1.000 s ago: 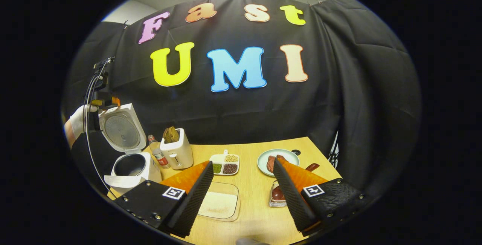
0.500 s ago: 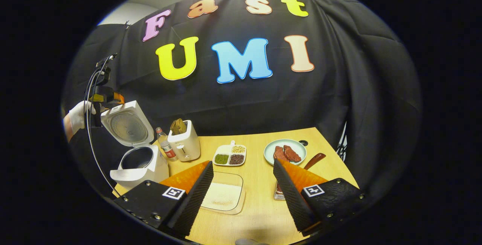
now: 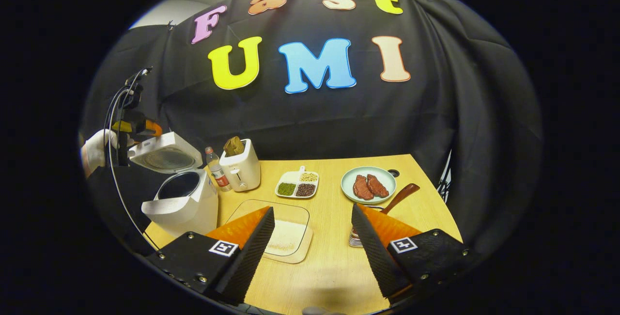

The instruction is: Close the left gripper, press the button to open the rice cooker; take a wooden spoon from the chopstick holder with the right hand, scoop a spoonful of rice and pour it into the rice cooker, then put the wooden spoon back into the chopstick holder.

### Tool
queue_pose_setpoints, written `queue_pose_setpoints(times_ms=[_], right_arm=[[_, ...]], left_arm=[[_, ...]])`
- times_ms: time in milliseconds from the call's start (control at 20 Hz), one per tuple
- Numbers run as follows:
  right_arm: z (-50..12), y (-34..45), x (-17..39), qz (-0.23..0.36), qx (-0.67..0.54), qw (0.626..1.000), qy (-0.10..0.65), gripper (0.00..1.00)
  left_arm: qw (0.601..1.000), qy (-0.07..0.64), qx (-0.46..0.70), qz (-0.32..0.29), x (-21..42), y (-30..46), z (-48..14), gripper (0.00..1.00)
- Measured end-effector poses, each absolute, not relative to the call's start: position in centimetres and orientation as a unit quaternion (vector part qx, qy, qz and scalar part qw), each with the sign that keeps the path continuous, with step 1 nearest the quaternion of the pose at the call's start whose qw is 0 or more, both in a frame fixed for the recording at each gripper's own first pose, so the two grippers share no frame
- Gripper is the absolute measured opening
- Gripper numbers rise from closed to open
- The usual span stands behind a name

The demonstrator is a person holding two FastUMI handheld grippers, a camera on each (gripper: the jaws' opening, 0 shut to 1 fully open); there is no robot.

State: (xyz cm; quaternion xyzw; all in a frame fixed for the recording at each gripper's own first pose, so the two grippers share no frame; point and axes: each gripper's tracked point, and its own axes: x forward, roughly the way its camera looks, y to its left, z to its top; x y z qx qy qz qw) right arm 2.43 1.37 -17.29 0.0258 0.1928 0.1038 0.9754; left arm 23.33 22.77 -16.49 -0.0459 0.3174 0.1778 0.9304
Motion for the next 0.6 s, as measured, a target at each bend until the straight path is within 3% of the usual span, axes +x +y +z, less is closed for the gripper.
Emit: queue_pose_setpoints(times_ms=[250, 600], right_arm=[[-17.2, 0.5, 1.9, 0.104, 0.026, 0.976, 0.192, 0.98], [-19.2, 0.3, 1.0, 0.101, 0.021, 0.971, 0.214, 0.98]], left_arm=[[0.912, 0.368, -0.049, 0.173, 19.6, 21.4, -22.5, 0.97], [0.91, 0.376, -0.049, 0.168, 18.5, 20.8, -24.9, 0.97]])
